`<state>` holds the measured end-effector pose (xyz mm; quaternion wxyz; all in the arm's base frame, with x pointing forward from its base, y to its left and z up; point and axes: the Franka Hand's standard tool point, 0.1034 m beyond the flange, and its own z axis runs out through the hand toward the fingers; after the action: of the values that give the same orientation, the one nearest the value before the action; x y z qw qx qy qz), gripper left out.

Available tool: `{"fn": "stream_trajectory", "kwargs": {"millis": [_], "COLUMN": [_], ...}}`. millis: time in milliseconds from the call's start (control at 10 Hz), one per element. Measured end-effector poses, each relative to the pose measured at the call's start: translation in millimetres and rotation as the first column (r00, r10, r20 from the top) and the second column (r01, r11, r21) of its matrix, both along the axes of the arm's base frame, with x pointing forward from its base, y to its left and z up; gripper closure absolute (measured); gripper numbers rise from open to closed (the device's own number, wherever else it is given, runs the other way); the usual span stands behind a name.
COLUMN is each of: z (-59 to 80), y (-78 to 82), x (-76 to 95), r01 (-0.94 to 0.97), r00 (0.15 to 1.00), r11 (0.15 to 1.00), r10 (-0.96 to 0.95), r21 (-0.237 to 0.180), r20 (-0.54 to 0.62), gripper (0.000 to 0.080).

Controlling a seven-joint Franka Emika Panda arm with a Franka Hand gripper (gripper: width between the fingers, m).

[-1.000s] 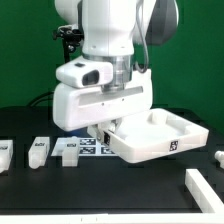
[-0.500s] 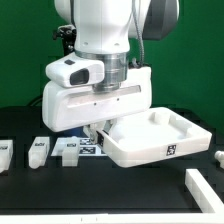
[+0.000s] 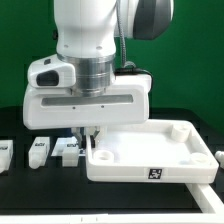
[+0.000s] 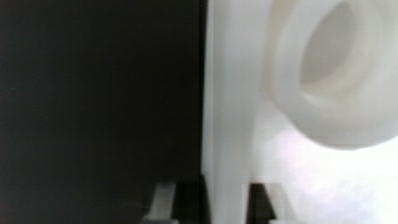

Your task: Assemble desk

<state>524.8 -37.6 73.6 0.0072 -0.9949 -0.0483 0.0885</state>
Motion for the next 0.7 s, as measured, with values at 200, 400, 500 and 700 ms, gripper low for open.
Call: {"fn": "stream_trajectory", "kwargs": {"millis": [200, 400, 500, 700], "z": [-1.5, -9.8, -16.7, -21.9], "y": [0.0, -17.7, -37.8, -44.6], "x": [-0.8, 2.3, 10.7, 10.1], "r01": [0.0, 0.037, 0.097, 0.106], "r00": [1.0, 0.999, 0.995, 0.993], "r11": [1.0, 0.999, 0.995, 0.994], "r10": [0.0, -0.037, -0.097, -0.106], "r21": [0.0, 0.014, 0.008, 0.006], "r20": [-0.003, -0.025, -0.034, -0.045], "gripper": [0.0747, 0.0747, 0.0747, 0.0747]}}
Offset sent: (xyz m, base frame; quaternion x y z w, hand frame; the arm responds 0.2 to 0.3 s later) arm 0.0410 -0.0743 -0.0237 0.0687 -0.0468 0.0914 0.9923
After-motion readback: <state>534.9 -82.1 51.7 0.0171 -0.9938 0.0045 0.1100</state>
